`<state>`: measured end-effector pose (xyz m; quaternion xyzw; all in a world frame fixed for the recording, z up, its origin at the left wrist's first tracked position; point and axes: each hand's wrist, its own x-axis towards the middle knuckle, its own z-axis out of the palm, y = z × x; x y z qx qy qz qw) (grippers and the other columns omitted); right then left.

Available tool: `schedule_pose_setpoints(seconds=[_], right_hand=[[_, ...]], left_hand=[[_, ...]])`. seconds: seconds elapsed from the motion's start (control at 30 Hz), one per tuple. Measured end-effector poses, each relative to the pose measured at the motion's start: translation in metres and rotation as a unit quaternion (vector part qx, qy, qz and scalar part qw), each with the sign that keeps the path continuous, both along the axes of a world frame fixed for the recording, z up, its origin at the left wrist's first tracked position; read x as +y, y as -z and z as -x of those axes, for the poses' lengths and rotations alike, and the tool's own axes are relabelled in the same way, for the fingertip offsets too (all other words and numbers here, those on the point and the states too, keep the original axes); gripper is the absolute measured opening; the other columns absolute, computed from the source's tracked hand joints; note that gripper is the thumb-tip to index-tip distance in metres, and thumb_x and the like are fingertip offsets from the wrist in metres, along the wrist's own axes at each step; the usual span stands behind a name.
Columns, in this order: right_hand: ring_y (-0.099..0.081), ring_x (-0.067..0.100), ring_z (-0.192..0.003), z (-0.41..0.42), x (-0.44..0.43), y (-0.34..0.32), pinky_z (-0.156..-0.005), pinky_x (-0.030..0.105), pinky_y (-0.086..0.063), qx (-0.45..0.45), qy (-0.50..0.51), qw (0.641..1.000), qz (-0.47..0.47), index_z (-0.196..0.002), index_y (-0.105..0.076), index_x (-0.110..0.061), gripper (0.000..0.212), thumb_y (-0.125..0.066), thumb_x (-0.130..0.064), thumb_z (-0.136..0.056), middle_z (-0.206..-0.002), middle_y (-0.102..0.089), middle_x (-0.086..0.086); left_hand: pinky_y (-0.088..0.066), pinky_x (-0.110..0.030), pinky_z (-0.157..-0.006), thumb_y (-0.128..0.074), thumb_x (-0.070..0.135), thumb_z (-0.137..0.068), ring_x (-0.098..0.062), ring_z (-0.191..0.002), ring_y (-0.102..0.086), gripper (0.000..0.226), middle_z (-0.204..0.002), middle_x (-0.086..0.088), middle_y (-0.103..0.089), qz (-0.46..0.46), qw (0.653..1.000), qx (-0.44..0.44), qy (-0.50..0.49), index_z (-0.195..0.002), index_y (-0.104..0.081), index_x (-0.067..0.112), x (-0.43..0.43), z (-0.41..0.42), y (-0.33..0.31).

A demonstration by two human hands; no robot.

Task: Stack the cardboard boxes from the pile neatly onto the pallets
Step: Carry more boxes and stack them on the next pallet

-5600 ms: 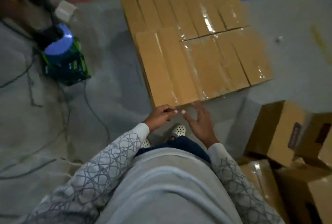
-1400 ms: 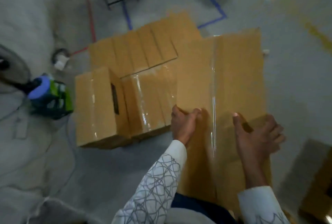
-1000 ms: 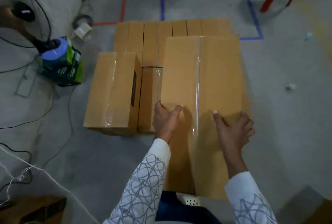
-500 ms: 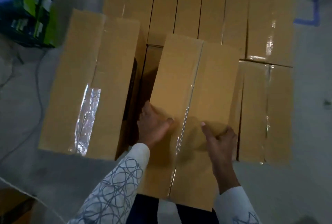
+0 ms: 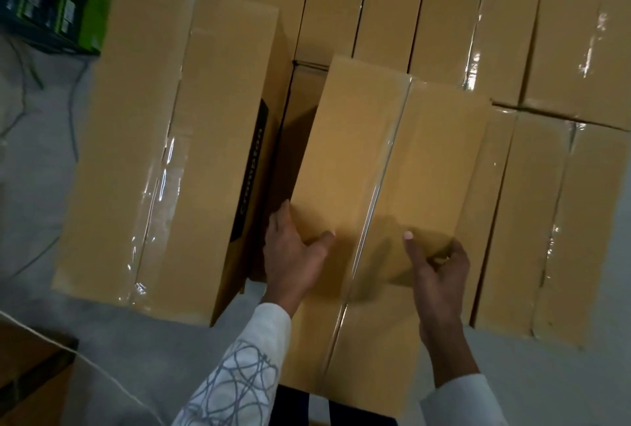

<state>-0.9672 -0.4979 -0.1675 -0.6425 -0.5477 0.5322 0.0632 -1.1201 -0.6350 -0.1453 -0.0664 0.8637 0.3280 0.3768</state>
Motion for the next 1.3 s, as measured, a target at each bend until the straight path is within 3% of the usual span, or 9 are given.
schedule_pose_setpoints(seconds=[0.4,0.6,0.7,0.8,0.9,1.0,1.1,1.2,1.3], right_hand=[[-0.062,0.019,-0.12,0.036,0.01,-0.004,-0.102,0.047,-0.054,0.033,-0.016,0.999,0.026,-0.136,-0.055,-0.035,0.088,-0.082,-0.075,-0.062,-0.14,-0.056,-0.003],[-0.066,0.022,-0.115,0.056,0.016,-0.005,-0.096,0.047,-0.058,0.074,-0.041,0.996,0.024,-0.111,-0.066,-0.046,0.034,-0.083,-0.049,-0.082,-0.124,-0.068,-0.005],[-0.062,0.02,-0.124,0.062,0.008,0.003,-0.102,0.05,-0.055,0.059,-0.084,0.995,0.011,-0.135,-0.057,-0.034,0.069,-0.083,-0.058,-0.075,-0.138,-0.061,0.001],[-0.057,0.023,-0.129,0.063,-0.006,0.009,-0.108,0.045,-0.05,0.0,-0.112,0.993,-0.047,-0.147,-0.049,-0.021,0.089,-0.082,-0.062,-0.075,-0.148,-0.049,0.004],[-0.054,0.026,-0.135,0.049,-0.028,0.009,-0.111,0.052,-0.048,-0.037,-0.074,0.996,-0.032,-0.151,-0.043,-0.022,0.111,-0.077,-0.082,-0.064,-0.151,-0.051,0.005],[-0.052,0.025,-0.136,0.027,-0.058,0.001,-0.113,0.052,-0.045,-0.053,-0.065,0.996,0.007,-0.154,-0.039,-0.022,0.107,-0.078,-0.07,-0.067,-0.151,-0.049,0.004],[-0.05,0.025,-0.137,0.008,-0.089,-0.009,-0.115,0.048,-0.044,-0.055,-0.084,0.995,0.019,-0.156,-0.034,-0.02,0.107,-0.08,-0.056,-0.067,-0.153,-0.047,0.003],[-0.049,0.028,-0.137,-0.012,-0.111,-0.011,-0.114,0.051,-0.044,-0.084,-0.09,0.992,0.038,-0.156,-0.031,-0.023,0.109,-0.082,-0.057,-0.066,-0.152,-0.047,0.005],[-0.054,0.024,-0.13,-0.022,-0.123,-0.014,-0.106,0.043,-0.049,-0.084,-0.054,0.991,0.091,-0.157,-0.028,-0.027,0.105,-0.086,-0.047,-0.072,-0.149,-0.051,0.003]], left_hand=[[-0.036,-0.054,-0.114,-0.066,0.049,-0.074,-0.032,-0.138,-0.04,0.103,-0.153,-0.004,-0.03,0.036,0.995,0.086,0.039,-0.161,-0.022,0.016,0.01,0.044,-0.028],[-0.03,-0.045,-0.117,-0.07,0.043,-0.078,-0.029,-0.141,-0.03,0.089,-0.152,-0.006,-0.033,0.018,0.993,0.115,0.032,-0.156,-0.035,0.017,0.003,0.05,-0.02],[-0.028,-0.035,-0.112,-0.065,0.045,-0.076,-0.026,-0.137,-0.033,0.075,-0.147,-0.006,-0.041,-0.027,0.99,0.136,0.035,-0.145,-0.05,0.022,-0.006,0.03,-0.018],[-0.034,-0.032,-0.109,-0.059,0.049,-0.077,-0.01,-0.128,-0.04,0.069,-0.136,0.001,-0.052,-0.071,0.984,0.152,-0.055,-0.142,-0.057,0.025,-0.028,-0.01,-0.021],[-0.048,-0.033,-0.103,-0.068,0.026,-0.083,0.004,-0.11,-0.055,0.035,-0.115,0.014,-0.063,-0.086,0.949,0.144,-0.265,-0.117,-0.066,0.033,-0.06,-0.051,-0.027],[-0.052,-0.048,-0.101,-0.074,0.021,-0.081,-0.013,-0.107,-0.062,0.034,-0.111,0.009,-0.066,0.003,0.89,0.084,-0.449,-0.111,-0.065,0.033,-0.101,-0.082,-0.022],[-0.052,-0.044,-0.101,-0.081,0.024,-0.085,-0.024,-0.111,-0.061,0.054,-0.123,-0.006,-0.06,0.075,0.835,0.001,-0.546,-0.133,-0.058,0.018,-0.132,-0.097,-0.012],[-0.056,-0.04,-0.096,-0.083,0.023,-0.087,-0.021,-0.11,-0.065,0.057,-0.125,-0.006,-0.067,0.018,0.773,-0.078,-0.63,-0.138,-0.059,0.013,-0.141,-0.096,-0.008],[-0.061,-0.032,-0.076,-0.08,0.019,-0.091,-0.015,-0.099,-0.07,0.044,-0.119,-0.007,-0.073,-0.045,0.743,-0.106,-0.659,-0.132,-0.067,0.011,-0.141,-0.09,-0.005]])
